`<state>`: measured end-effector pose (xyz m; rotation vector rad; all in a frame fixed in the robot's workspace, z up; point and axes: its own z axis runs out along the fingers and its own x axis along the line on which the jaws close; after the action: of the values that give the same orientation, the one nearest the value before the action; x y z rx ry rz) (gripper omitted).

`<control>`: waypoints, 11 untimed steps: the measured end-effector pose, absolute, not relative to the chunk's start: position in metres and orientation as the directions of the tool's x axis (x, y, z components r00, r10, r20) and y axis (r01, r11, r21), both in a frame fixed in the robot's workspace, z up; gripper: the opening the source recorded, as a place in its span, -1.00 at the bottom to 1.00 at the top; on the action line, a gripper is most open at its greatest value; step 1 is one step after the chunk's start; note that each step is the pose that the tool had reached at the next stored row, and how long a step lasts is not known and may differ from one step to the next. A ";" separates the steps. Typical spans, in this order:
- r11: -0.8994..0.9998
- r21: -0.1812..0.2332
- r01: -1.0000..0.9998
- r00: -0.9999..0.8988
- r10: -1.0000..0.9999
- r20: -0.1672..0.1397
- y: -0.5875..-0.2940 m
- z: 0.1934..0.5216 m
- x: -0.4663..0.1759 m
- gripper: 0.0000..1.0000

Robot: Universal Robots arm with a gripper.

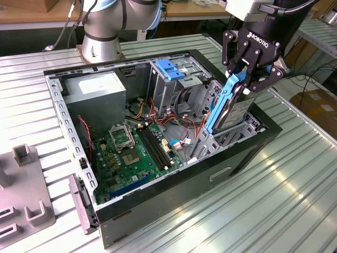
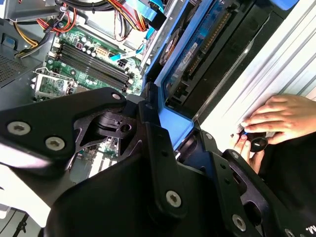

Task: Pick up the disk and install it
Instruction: 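Insert the disk into the insertion slot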

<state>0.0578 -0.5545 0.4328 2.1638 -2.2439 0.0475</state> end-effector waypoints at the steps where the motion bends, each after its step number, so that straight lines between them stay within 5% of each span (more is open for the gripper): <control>1: 0.036 -0.005 -0.999 -0.036 -0.999 0.038 -0.555 0.432 0.058 -0.26; 11: 0.036 -0.006 -0.999 -0.036 -0.999 0.038 -0.555 0.429 0.058 -0.26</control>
<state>0.0578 -0.5550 0.4287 2.1643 -2.2445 0.0486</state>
